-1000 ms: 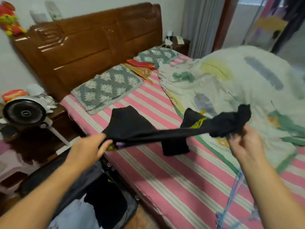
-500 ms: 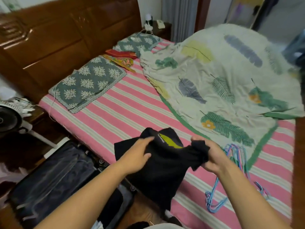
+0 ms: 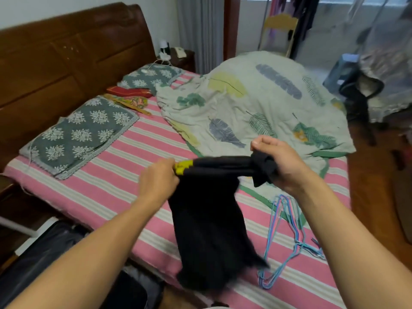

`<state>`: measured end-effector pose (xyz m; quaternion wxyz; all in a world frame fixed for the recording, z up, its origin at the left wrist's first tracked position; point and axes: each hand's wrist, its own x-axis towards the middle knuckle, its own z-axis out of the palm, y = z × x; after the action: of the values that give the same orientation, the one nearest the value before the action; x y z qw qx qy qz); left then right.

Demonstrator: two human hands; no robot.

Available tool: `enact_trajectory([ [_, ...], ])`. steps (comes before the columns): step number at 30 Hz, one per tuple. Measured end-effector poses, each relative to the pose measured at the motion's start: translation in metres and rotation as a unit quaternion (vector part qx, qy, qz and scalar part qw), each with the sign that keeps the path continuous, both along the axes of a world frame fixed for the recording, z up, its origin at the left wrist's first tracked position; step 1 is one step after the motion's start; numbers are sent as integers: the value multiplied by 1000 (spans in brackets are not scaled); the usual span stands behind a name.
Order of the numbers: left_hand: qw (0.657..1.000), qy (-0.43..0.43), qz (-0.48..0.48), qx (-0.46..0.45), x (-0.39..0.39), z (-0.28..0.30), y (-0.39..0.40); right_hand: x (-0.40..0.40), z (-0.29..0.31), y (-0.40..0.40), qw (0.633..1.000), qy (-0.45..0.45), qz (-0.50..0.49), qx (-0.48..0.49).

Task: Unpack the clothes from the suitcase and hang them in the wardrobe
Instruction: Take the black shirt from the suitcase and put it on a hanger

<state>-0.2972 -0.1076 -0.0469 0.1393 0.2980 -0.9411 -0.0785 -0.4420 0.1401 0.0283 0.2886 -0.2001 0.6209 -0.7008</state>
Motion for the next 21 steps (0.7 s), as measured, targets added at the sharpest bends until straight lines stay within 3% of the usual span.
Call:
enact_trajectory([
  [3, 973, 211, -15, -95, 6, 61, -18, 5, 23, -13, 996, 56, -34, -64],
  [5, 915, 331, -123, -197, 20, 87, -14, 1, 31, -12, 991, 105, -23, -75],
  [7, 869, 360, -223, -258, 36, 82, -2, -8, 26, -7, 984, 174, -15, -32],
  [8, 866, 344, -256, -256, 42, 68, 5, -13, 16, -3, 977, 214, -12, 10],
  [10, 901, 246, -285, -217, 51, 21, 21, -21, -18, 6, 958, 266, 7, 104],
  [13, 968, -62, -235, -70, 72, -83, 38, -23, -105, 23, 920, 291, 49, 259],
  [14, 965, -179, -190, 7, 81, -114, 40, -26, -142, 30, 901, 288, 73, 314],
  [16, 930, -334, -91, 125, 108, -174, 43, -25, -225, 53, 842, 258, 155, 448],
  [18, 893, -397, -58, 202, 134, -199, 48, -11, -288, 78, 739, 215, 238, 593],
  [19, 878, -412, -70, 235, 139, -204, 54, -1, -315, 93, 710, 175, 255, 632],
  [21, 846, -439, -93, 287, 142, -209, 58, 21, -352, 117, 714, 72, 259, 646],
])
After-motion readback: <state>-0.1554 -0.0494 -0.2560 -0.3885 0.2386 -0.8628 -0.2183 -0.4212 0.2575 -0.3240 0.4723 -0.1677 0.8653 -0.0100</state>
